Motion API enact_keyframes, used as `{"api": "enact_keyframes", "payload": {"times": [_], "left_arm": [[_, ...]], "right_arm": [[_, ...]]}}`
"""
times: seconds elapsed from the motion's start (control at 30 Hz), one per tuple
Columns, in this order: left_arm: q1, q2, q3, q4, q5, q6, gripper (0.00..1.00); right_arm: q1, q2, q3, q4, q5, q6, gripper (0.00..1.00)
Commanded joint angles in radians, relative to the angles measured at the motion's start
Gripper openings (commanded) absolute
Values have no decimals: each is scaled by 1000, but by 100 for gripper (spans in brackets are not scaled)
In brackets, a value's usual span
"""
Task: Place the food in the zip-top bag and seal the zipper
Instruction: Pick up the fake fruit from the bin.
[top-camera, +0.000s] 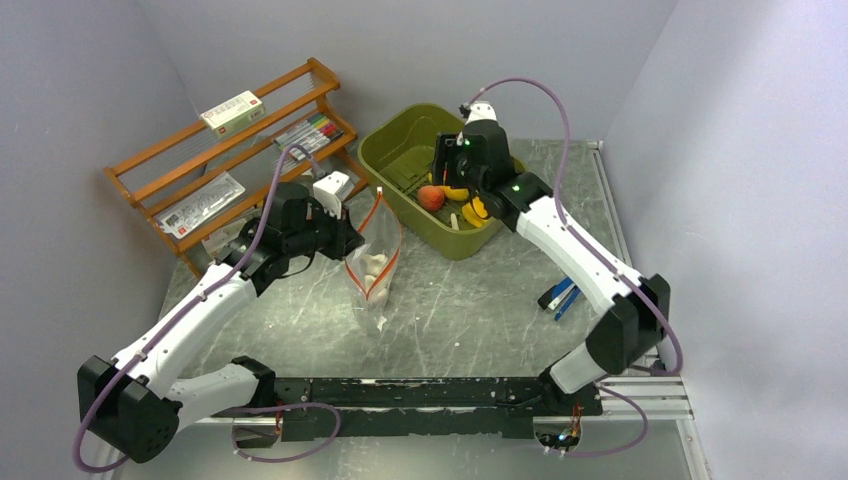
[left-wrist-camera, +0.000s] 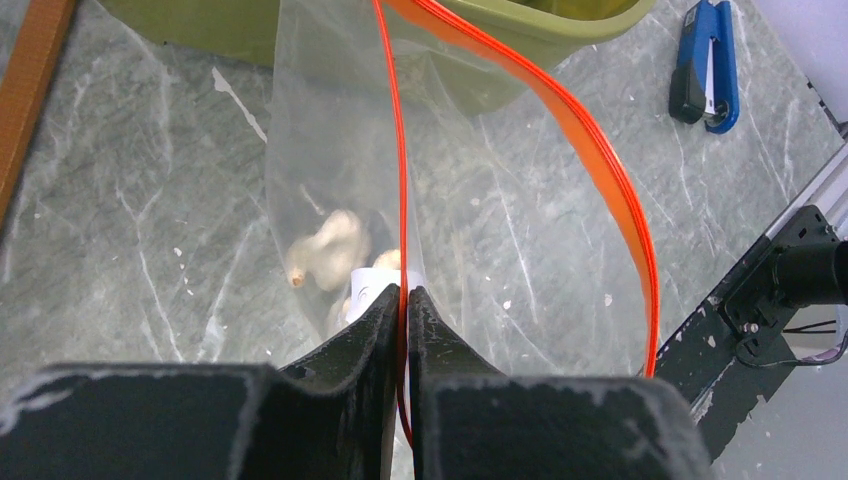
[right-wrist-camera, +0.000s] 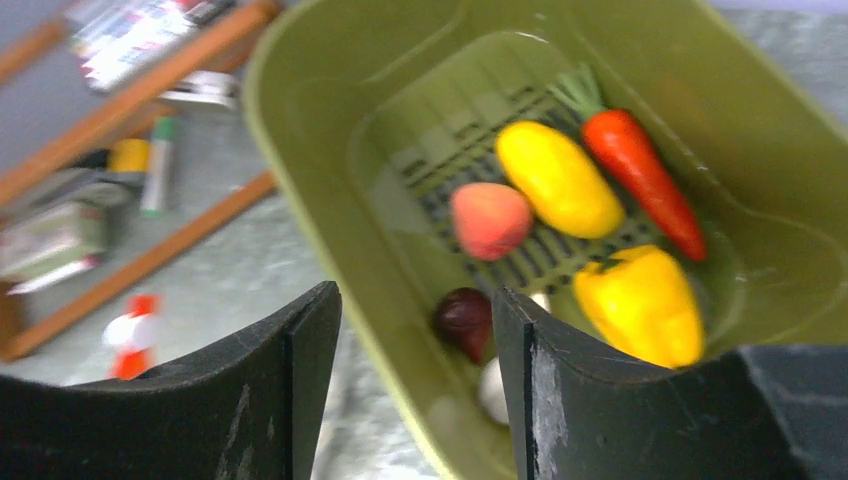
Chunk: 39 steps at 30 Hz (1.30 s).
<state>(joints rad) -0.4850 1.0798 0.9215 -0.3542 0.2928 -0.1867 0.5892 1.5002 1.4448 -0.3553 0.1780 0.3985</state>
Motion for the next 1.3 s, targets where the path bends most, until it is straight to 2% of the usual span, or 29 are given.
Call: {"api": "enact_keyframes", "payload": {"times": [0.0, 0.4, 0.57, 0.73, 0.93, 1.1, 1.27], "left_arm": [[8, -14, -27, 51, 59, 12, 7], [9, -2, -33, 70, 116, 15, 7], [10, -13, -34, 64, 99, 17, 7], [11, -17, -38, 64, 97, 20, 7], [11, -22, -36, 56, 96, 21, 7], [13, -21, -40, 58, 79, 21, 7], [13, -8, -32, 43, 73, 15, 7]], "right_arm": [[-28, 102, 84, -80, 134, -198, 58], [-78, 383, 217, -87, 168, -405, 62], [-91, 494, 280, -107, 35, -526, 64], [-131, 583, 328, -89, 14, -534, 66], [-159, 685, 420, -148, -39, -542, 66], [-173, 721, 443, -154, -59, -559, 66], [-178, 756, 465, -173, -81, -567, 60]]}}
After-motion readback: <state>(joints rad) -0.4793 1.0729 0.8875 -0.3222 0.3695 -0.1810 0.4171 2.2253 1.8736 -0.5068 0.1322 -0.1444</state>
